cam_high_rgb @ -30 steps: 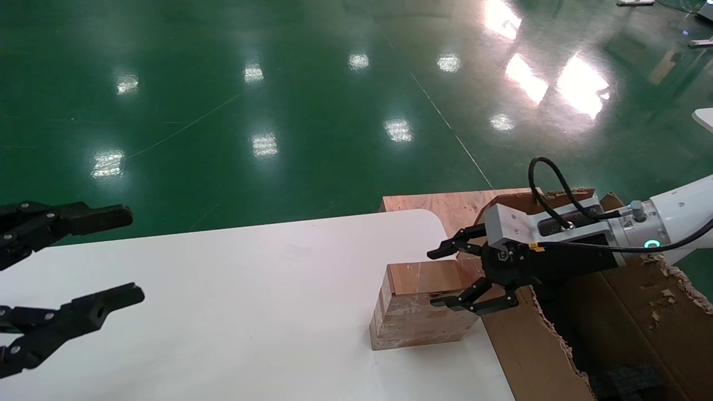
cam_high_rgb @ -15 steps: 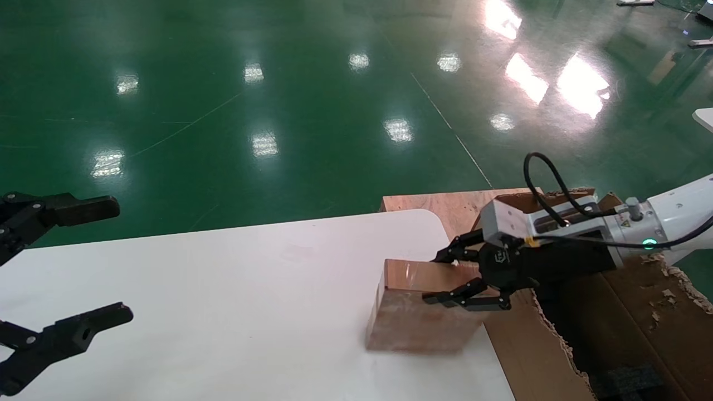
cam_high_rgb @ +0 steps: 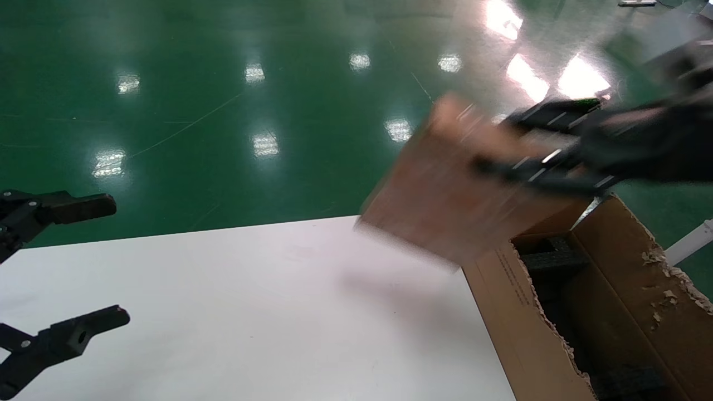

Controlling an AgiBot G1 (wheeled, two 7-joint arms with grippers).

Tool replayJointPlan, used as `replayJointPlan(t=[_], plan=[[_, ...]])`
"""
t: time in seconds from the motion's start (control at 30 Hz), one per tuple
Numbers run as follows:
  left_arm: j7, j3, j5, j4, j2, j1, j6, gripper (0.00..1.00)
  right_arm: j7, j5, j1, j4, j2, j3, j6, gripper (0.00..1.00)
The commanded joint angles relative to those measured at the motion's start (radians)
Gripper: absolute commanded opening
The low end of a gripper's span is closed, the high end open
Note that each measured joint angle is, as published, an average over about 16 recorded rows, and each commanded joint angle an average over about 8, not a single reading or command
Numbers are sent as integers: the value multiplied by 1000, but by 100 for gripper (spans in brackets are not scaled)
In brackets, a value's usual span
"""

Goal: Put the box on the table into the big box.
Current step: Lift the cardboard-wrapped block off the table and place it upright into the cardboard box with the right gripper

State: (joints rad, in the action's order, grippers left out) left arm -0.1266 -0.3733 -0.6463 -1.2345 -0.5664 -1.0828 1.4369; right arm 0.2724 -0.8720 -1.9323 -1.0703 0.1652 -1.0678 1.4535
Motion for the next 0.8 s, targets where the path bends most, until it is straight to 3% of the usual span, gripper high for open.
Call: replayJointPlan(t=[0.03,0.2,0.37,0.8], plan=[[0,0,0,0,0,0,0,100,53,-29,-52,-77,-69,26,-37,0],[0,0,0,0,0,0,0,100,187,-129,-90,-237,-246,51,-145,0],[0,0,0,0,0,0,0,100,250,-146,-82,-278,-375,0,-224,0],[0,0,0,0,0,0,0,100,174,-25,-113,-267,-528,-395,-544,0]])
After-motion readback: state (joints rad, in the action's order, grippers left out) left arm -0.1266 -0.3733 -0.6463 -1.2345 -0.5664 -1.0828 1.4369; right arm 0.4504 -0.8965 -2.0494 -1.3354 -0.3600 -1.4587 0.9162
